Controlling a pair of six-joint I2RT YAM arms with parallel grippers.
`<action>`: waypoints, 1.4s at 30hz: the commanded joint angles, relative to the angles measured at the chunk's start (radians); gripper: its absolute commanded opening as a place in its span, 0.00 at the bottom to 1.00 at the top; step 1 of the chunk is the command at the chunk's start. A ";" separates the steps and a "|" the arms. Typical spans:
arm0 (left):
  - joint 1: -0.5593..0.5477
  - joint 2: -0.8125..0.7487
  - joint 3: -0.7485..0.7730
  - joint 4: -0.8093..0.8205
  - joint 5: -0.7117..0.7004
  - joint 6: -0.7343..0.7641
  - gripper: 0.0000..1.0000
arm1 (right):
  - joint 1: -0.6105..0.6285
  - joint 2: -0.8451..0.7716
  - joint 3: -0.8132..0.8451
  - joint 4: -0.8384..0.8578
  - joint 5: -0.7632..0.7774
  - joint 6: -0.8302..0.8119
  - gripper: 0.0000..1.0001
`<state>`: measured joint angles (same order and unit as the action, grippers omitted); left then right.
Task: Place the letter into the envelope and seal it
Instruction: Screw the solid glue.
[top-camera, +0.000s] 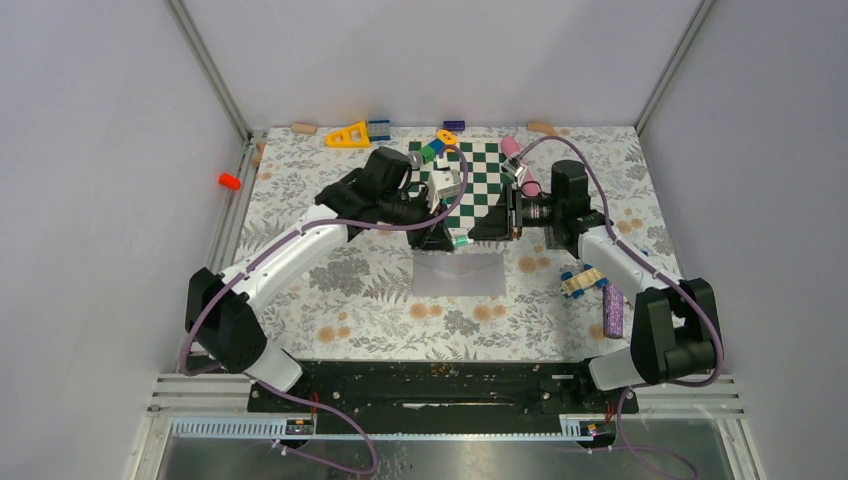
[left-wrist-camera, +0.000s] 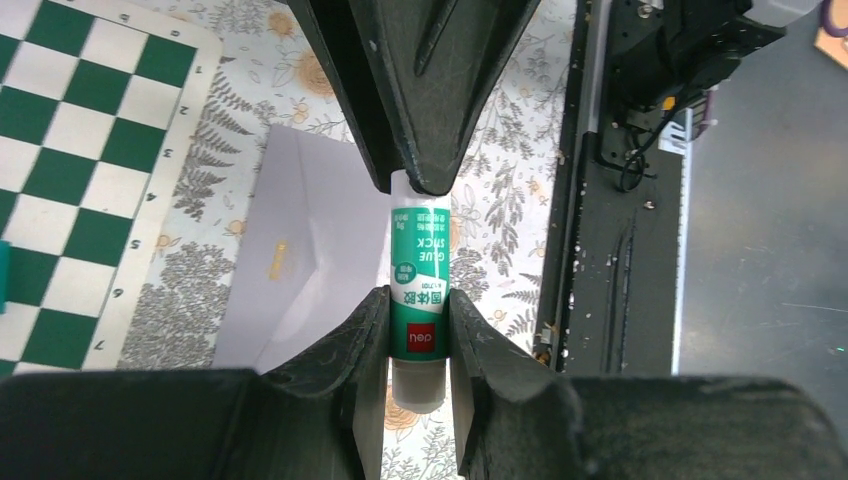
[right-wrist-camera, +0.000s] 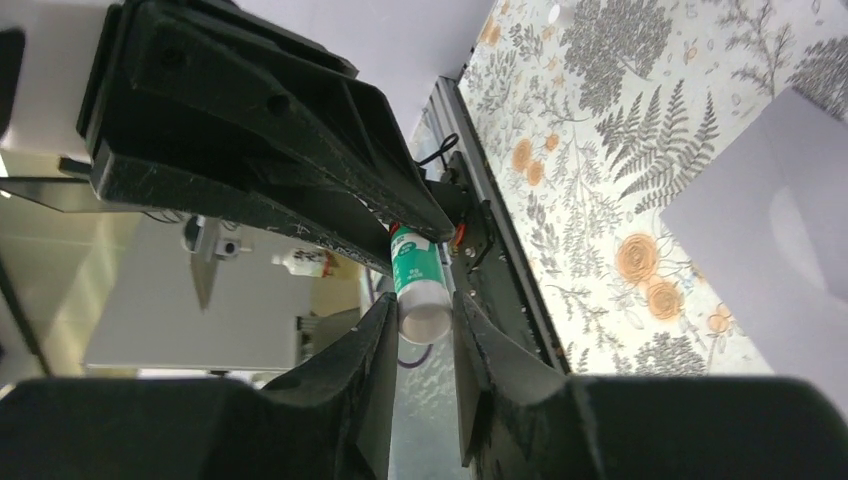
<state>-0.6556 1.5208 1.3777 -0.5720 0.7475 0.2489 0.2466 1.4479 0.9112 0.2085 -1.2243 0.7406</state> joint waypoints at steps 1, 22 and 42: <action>0.006 0.038 0.044 0.023 0.146 -0.042 0.00 | 0.020 -0.080 -0.004 -0.017 -0.020 -0.181 0.29; 0.052 0.066 0.041 0.020 0.339 -0.100 0.00 | 0.043 -0.318 -0.020 -0.246 0.072 -0.626 0.84; -0.052 -0.050 0.001 -0.019 -0.074 0.087 0.00 | -0.027 -0.063 0.048 -0.103 -0.089 0.111 0.60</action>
<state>-0.6998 1.4830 1.3834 -0.6067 0.7506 0.2989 0.2169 1.3895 0.9657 0.0105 -1.2613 0.7074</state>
